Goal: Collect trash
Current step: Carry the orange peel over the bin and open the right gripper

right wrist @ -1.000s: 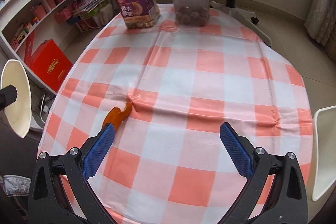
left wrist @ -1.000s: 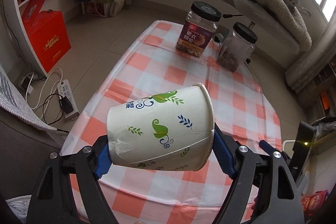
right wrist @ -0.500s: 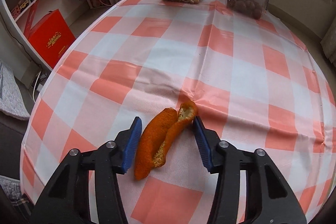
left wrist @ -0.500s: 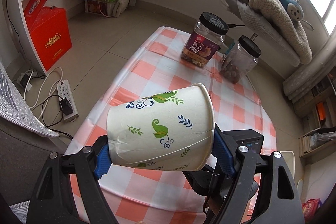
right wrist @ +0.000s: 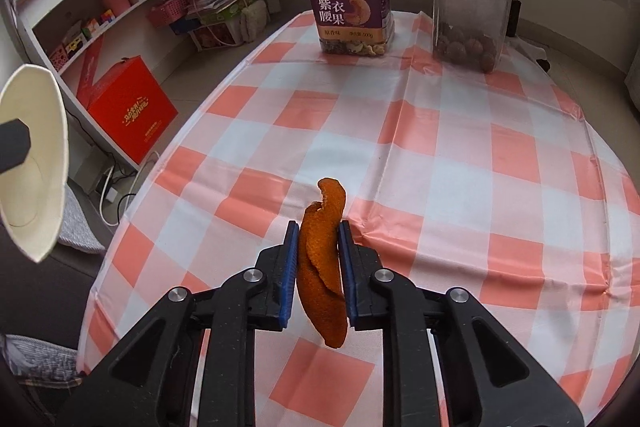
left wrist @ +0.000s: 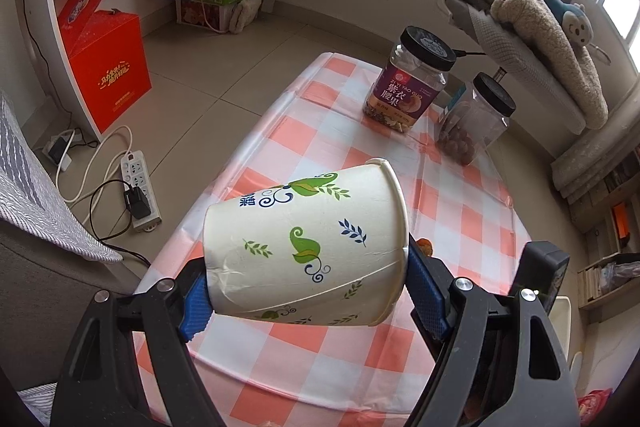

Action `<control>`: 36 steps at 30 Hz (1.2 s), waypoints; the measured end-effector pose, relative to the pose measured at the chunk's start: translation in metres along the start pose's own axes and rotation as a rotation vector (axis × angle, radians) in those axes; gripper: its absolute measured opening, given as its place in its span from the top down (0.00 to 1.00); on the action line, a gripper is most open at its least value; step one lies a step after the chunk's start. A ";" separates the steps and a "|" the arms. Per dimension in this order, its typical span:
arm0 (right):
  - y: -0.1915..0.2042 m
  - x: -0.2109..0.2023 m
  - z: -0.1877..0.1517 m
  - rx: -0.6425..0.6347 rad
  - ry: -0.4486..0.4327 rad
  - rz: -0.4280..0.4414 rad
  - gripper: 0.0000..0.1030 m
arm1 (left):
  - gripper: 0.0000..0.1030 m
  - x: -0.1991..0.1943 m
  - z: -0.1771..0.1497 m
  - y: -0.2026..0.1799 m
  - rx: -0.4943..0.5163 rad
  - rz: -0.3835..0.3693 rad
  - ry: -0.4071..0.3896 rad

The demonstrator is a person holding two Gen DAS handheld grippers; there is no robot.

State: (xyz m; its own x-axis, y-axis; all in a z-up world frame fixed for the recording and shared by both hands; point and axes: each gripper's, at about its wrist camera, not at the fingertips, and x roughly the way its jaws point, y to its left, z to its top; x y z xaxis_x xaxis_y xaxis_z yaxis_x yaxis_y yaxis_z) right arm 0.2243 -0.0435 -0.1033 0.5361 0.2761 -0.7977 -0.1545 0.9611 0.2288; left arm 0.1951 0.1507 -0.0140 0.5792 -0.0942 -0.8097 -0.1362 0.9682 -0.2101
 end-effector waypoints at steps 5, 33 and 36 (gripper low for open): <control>-0.014 -0.036 0.013 0.029 -0.076 0.014 0.82 | 0.24 -0.002 -0.003 -0.010 0.015 -0.005 -0.029; -0.095 -0.140 -0.011 0.063 -0.257 -0.163 0.82 | 0.24 -0.005 -0.039 -0.118 0.170 -0.100 -0.167; -0.107 -0.149 -0.014 0.080 -0.267 -0.180 0.82 | 0.24 -0.006 -0.044 -0.130 0.195 -0.119 -0.179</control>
State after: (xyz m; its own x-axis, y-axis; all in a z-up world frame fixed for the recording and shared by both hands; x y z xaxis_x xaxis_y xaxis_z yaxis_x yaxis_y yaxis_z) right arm 0.1497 -0.1876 -0.0170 0.7492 0.0821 -0.6572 0.0226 0.9885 0.1492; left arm 0.1741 0.0153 -0.0056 0.7165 -0.1838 -0.6729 0.0877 0.9807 -0.1745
